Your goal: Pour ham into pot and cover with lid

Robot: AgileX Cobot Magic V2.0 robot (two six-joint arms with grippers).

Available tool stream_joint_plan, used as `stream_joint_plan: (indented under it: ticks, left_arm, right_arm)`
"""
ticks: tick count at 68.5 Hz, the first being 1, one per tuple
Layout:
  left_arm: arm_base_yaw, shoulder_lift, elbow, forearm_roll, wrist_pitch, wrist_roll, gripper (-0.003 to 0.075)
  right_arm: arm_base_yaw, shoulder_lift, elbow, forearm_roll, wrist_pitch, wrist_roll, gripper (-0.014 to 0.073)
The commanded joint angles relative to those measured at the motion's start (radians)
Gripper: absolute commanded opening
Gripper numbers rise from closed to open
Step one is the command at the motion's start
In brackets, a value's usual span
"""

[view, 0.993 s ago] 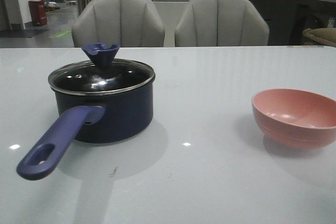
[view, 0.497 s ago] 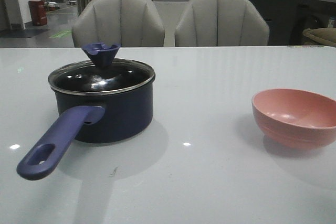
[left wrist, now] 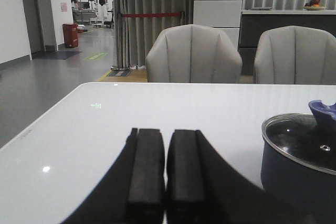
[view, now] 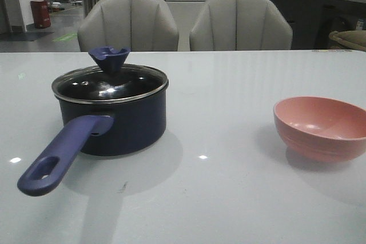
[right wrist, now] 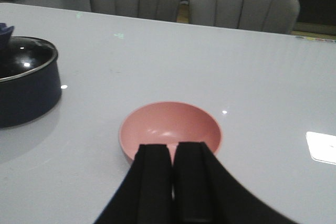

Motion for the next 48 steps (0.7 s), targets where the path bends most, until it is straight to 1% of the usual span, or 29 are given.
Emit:
stream_joint_plan:
  ticks: [1, 5, 10, 24, 48]
  left_arm:
    - [0.003, -0.02, 0.02, -0.009, -0.08, -0.003, 0.0113]
    - [0.003, -0.02, 0.02, -0.009, -0.08, -0.003, 0.0113]
    - [0.003, -0.02, 0.02, -0.009, -0.08, -0.003, 0.0113]
    - [0.003, -0.02, 0.02, -0.009, -0.08, -0.003, 0.0113]
    - [0.003, -0.018, 0.02, -0.009, -0.08, -0.003, 0.0113]
  right_arm:
    - [-0.019, -0.027, -0.002, -0.192, -0.108, 0.172, 0.0162]
    - [-0.019, -0.051, 0.018, -0.268, -0.124, 0.249, 0.0162]
    - [-0.019, -0.094, 0.051, -0.318, -0.16, 0.315, 0.0162]
    - [-0.019, -0.184, 0.128, -0.318, -0.217, 0.315, 0.0162]
    - [-0.019, -0.184, 0.133, -0.315, -0.221, 0.315, 0.0162]
